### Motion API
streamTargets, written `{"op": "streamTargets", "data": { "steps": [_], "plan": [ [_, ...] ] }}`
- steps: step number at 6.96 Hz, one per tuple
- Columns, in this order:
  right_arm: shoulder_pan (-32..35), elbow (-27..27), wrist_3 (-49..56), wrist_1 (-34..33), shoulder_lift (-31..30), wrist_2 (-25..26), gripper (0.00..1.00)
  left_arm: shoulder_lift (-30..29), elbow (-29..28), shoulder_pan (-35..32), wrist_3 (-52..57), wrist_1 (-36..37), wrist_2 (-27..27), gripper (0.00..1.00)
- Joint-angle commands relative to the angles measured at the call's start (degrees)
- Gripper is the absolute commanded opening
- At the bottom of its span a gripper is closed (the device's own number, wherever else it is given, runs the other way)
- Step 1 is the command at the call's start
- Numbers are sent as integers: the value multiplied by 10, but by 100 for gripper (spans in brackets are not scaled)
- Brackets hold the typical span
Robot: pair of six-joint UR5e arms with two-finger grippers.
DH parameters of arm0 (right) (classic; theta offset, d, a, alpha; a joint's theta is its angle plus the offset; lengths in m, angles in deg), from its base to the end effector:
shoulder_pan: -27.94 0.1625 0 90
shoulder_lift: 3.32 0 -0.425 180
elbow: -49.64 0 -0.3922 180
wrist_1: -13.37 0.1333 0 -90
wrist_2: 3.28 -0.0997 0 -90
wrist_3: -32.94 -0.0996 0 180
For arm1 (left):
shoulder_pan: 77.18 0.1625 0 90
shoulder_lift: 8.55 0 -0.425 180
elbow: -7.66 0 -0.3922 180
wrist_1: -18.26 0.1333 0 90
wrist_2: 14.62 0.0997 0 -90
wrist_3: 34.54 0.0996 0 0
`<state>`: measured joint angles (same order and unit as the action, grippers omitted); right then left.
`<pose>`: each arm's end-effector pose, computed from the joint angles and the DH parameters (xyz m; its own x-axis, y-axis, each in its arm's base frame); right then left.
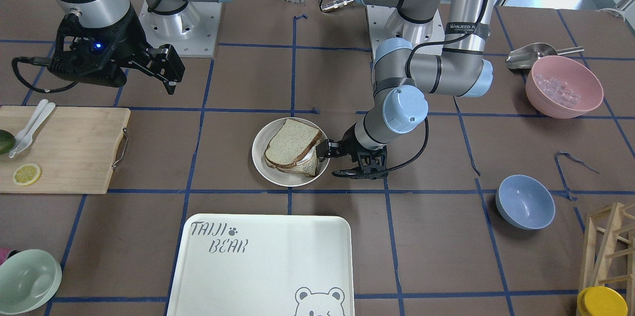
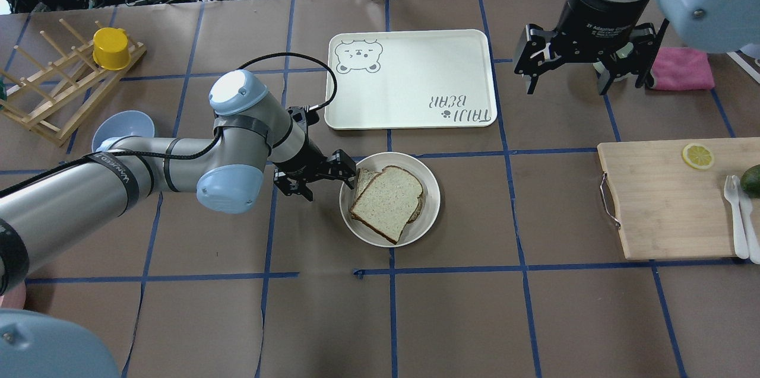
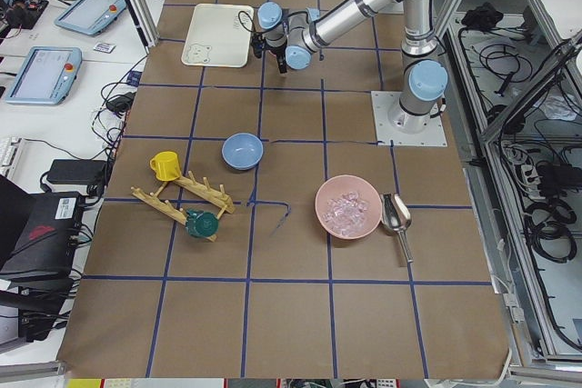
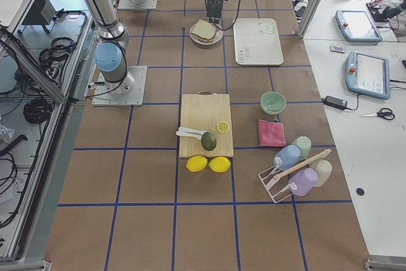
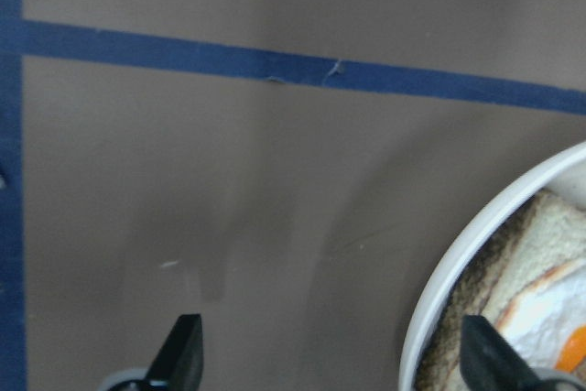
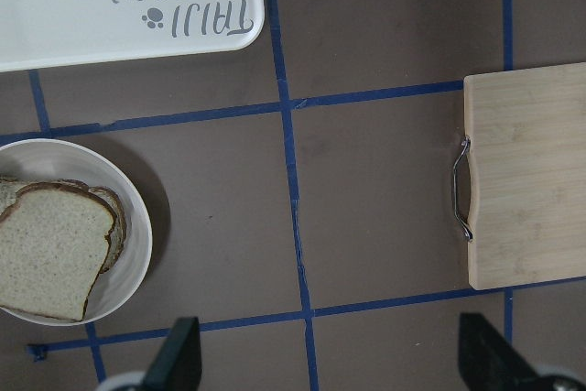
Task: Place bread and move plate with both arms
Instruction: 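Close the left gripper on the white plate rim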
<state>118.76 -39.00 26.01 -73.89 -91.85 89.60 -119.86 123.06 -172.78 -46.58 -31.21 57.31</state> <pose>0.1354 -0.4958 0.4823 -0.9930 0.1038 0.0558 0.1063 0.9934 0.0433 -0.2134 -0.4938 0.1681 -0.9488 -0.1482 0.2791 -0.1032 0.9801 0.1696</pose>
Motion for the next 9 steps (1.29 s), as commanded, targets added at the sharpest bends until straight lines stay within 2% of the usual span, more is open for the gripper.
{"op": "streamTargets", "data": {
  "steps": [1, 3, 4, 5, 6, 7, 9],
  "plan": [
    [1, -3, -1, 0, -8, -1, 100, -5, 1, -7, 5, 12, -1, 84],
    [1, -3, -1, 1, -9, -3, 100, 11, 6, -7, 32, 11, 1, 82],
    [1, -3, 0, 1, -9, -3, 100, 11, 9, -7, 43, 11, 2, 70],
    [1, -3, 0, 1, -10, -4, 100, 9, 9, -7, 52, 11, 2, 52],
    [1, -3, 0, 2, -9, -7, 100, 8, 12, -7, 56, 10, 1, 12],
    [1, -3, 0, 1, -9, -7, 100, 6, 11, -7, 55, 10, 0, 0],
    [0, -3, 0, 1, -9, -3, 100, 10, 12, -7, 56, 10, -1, 0]
  ]
}}
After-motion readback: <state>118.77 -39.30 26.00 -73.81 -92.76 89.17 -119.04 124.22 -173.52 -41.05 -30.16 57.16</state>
